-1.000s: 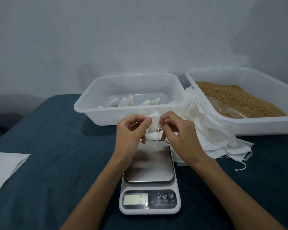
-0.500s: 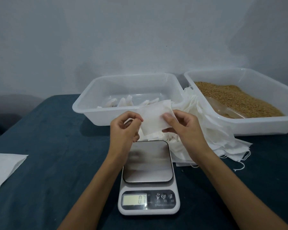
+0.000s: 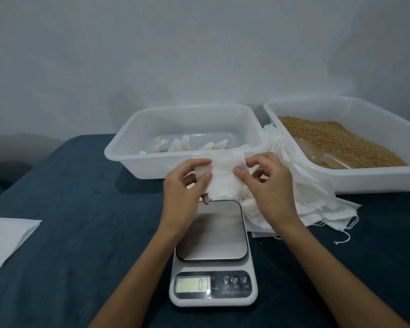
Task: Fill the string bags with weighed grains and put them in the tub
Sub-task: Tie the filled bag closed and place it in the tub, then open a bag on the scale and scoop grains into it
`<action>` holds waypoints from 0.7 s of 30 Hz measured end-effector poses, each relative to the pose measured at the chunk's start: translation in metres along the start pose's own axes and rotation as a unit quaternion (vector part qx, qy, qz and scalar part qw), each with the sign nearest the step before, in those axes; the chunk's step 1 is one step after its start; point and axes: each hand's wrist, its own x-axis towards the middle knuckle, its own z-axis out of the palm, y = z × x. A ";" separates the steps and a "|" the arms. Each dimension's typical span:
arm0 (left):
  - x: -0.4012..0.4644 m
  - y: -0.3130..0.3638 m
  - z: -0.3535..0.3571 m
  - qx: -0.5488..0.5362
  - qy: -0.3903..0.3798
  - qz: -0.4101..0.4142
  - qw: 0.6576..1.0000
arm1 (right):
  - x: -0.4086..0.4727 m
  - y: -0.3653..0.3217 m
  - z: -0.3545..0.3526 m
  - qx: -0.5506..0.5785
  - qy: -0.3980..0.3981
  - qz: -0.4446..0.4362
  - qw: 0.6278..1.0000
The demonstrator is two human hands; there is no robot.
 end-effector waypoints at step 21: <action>0.003 0.006 0.001 -0.116 0.010 -0.061 0.991 | -0.001 -0.006 0.000 0.177 -0.124 0.062 0.974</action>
